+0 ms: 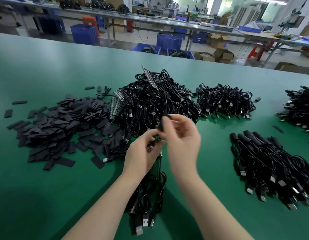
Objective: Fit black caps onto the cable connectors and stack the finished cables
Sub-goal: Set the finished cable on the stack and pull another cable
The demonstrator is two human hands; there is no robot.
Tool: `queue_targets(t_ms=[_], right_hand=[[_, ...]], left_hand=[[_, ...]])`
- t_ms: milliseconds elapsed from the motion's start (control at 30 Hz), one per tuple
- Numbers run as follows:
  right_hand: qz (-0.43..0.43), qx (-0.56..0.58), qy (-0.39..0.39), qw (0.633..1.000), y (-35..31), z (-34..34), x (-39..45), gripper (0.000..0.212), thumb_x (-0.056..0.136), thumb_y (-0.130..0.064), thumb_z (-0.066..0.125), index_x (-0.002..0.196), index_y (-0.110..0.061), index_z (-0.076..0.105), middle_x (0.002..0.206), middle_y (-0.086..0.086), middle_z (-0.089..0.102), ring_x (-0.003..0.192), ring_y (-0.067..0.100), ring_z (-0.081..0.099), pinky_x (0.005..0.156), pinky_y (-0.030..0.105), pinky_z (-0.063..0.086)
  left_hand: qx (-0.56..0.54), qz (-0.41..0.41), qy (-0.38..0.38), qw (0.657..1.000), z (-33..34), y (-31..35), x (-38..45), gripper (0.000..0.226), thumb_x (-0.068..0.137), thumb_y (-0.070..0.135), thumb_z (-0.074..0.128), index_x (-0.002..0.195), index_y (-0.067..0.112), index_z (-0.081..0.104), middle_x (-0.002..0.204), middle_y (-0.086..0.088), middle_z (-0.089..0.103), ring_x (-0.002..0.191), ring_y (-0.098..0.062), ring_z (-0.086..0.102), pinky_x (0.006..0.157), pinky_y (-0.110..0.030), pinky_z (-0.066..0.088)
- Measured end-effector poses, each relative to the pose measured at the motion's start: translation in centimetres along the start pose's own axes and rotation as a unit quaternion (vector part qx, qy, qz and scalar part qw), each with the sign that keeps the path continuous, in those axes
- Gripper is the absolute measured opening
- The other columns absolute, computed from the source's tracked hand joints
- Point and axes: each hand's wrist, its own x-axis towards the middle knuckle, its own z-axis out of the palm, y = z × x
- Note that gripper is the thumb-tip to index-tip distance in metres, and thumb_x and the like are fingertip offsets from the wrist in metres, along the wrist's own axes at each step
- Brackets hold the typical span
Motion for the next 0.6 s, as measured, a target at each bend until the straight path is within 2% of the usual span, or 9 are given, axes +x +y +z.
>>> queue_targets(t_ms=[67,133,200,267,333,400,500,600], right_hand=[[0.030,-0.005,0.050,0.998,0.8,-3.1,1.0,0.006,0.089,-0.013,0.072,0.091,-0.018,0.070,0.081,-0.001,0.072,0.077,0.018,0.069,0.072,0.029,0.057],[0.063,-0.022,0.059,0.996,2.0,-5.2,1.1,0.003,0.090,-0.013,0.072,0.089,-0.016,0.069,0.080,0.001,0.071,0.075,0.016,0.068,0.071,0.027,0.056],[0.088,-0.033,0.046,0.994,3.3,-6.7,0.7,0.006,0.090,-0.013,0.072,0.086,-0.015,0.069,0.077,0.000,0.070,0.072,0.013,0.067,0.068,0.025,0.056],[0.115,-0.019,0.032,0.993,4.0,-7.4,0.1,0.010,0.089,-0.012,0.073,0.081,-0.018,0.070,0.072,0.000,0.067,0.066,0.013,0.065,0.064,0.022,0.054],[0.120,-0.015,0.016,0.993,4.1,-7.6,-0.1,0.015,0.088,-0.012,0.074,0.077,-0.022,0.071,0.071,0.000,0.068,0.066,0.015,0.067,0.063,0.022,0.055],[0.121,-0.017,0.002,0.993,4.1,-7.4,-0.3,0.016,0.088,-0.011,0.074,0.077,-0.022,0.070,0.073,0.003,0.071,0.071,0.019,0.071,0.066,0.025,0.058],[0.131,-0.014,-0.014,0.991,4.1,-7.2,-0.7,0.010,0.088,-0.009,0.074,0.081,-0.014,0.068,0.077,0.012,0.073,0.077,0.026,0.073,0.068,0.029,0.059],[0.135,-0.018,-0.020,0.991,4.1,-7.0,-0.9,0.009,0.088,-0.009,0.074,0.084,-0.007,0.066,0.080,0.015,0.073,0.079,0.029,0.074,0.071,0.031,0.060]], left_hand=[[0.006,-0.009,0.000,1.000,0.1,-0.1,0.0,0.022,0.094,0.038,0.062,0.116,0.041,0.060,0.096,0.025,0.066,0.088,0.004,0.063,0.076,-0.019,0.052],[0.018,-0.001,0.003,1.000,0.1,-0.3,-0.1,0.026,0.094,0.042,0.059,0.119,0.040,0.061,0.103,0.027,0.063,0.097,0.010,0.058,0.082,-0.012,0.047],[0.044,0.027,0.001,0.999,0.1,-0.2,-0.2,0.029,0.096,0.040,0.056,0.124,0.034,0.063,0.104,0.024,0.061,0.095,0.007,0.057,0.079,-0.007,0.043],[0.048,0.065,-0.006,0.997,0.1,0.1,-0.2,0.030,0.097,0.034,0.055,0.124,0.026,0.065,0.104,0.018,0.061,0.093,0.001,0.058,0.077,-0.009,0.044],[0.046,0.075,-0.020,0.996,0.2,0.3,-0.2,0.033,0.096,0.034,0.053,0.125,0.023,0.066,0.107,0.016,0.062,0.098,0.003,0.058,0.082,-0.008,0.044],[0.053,0.072,-0.044,0.995,0.2,0.4,-0.3,0.040,0.093,0.044,0.052,0.127,0.026,0.064,0.108,0.018,0.063,0.104,0.001,0.058,0.089,-0.013,0.045],[0.060,0.061,-0.053,0.995,0.2,0.3,-0.4,0.048,0.088,0.055,0.051,0.129,0.031,0.062,0.104,0.020,0.065,0.097,0.000,0.061,0.085,-0.017,0.049],[0.052,0.045,-0.047,0.997,0.2,0.3,-0.4,0.048,0.083,0.058,0.057,0.124,0.034,0.065,0.102,0.034,0.060,0.101,0.009,0.059,0.086,-0.011,0.047]])
